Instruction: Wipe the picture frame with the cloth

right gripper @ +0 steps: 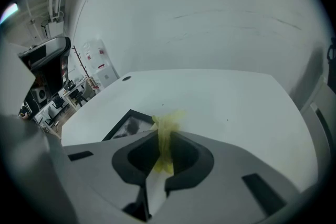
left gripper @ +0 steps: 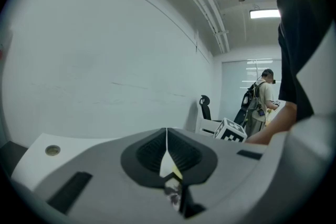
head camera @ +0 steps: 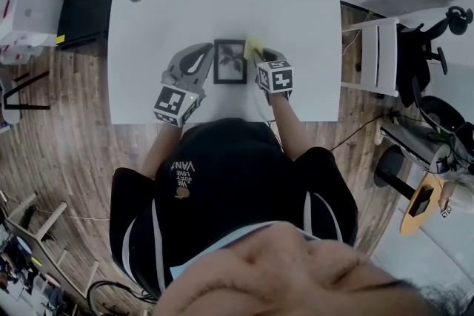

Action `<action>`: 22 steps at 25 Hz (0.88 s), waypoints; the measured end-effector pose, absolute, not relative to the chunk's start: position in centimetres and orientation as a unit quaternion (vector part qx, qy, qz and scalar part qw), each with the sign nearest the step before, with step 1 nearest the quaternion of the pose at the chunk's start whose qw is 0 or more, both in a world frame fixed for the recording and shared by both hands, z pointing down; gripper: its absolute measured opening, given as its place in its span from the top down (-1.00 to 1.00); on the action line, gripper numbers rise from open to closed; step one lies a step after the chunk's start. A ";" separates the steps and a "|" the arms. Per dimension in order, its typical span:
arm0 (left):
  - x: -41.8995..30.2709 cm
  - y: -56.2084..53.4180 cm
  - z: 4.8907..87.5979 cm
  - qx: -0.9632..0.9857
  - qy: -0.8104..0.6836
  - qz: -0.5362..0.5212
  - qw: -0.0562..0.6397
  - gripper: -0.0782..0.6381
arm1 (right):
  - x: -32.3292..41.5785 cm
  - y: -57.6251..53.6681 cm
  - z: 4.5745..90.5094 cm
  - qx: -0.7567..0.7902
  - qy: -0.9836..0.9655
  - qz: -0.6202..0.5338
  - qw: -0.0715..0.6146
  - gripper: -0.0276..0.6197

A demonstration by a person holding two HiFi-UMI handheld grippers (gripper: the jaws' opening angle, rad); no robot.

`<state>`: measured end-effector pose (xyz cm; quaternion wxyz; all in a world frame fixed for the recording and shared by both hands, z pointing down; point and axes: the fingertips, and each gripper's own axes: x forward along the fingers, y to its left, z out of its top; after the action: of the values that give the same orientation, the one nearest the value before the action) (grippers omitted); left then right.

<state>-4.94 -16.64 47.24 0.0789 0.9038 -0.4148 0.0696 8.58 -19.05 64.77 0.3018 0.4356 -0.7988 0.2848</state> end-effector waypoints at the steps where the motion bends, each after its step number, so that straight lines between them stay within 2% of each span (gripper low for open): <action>1: -4.9 -16.7 47.3 0.904 -0.414 0.069 0.079 0.73 | 8.7 -19.1 64.8 0.436 -0.798 0.285 0.302 0.78; 12: -5.3 -16.3 47.0 0.904 -0.415 0.067 0.073 0.73 | 7.7 -18.9 63.4 0.424 -0.811 0.287 0.285 0.78; 22: -7.9 -14.8 46.8 0.890 -0.444 0.066 0.074 0.73 | 2.6 -17.7 62.9 0.374 -0.838 0.286 0.277 0.78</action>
<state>-7.93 -14.80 46.83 0.0741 0.8903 -0.4445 0.0661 2.60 -17.68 62.89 0.2773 0.3735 -0.8378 0.2857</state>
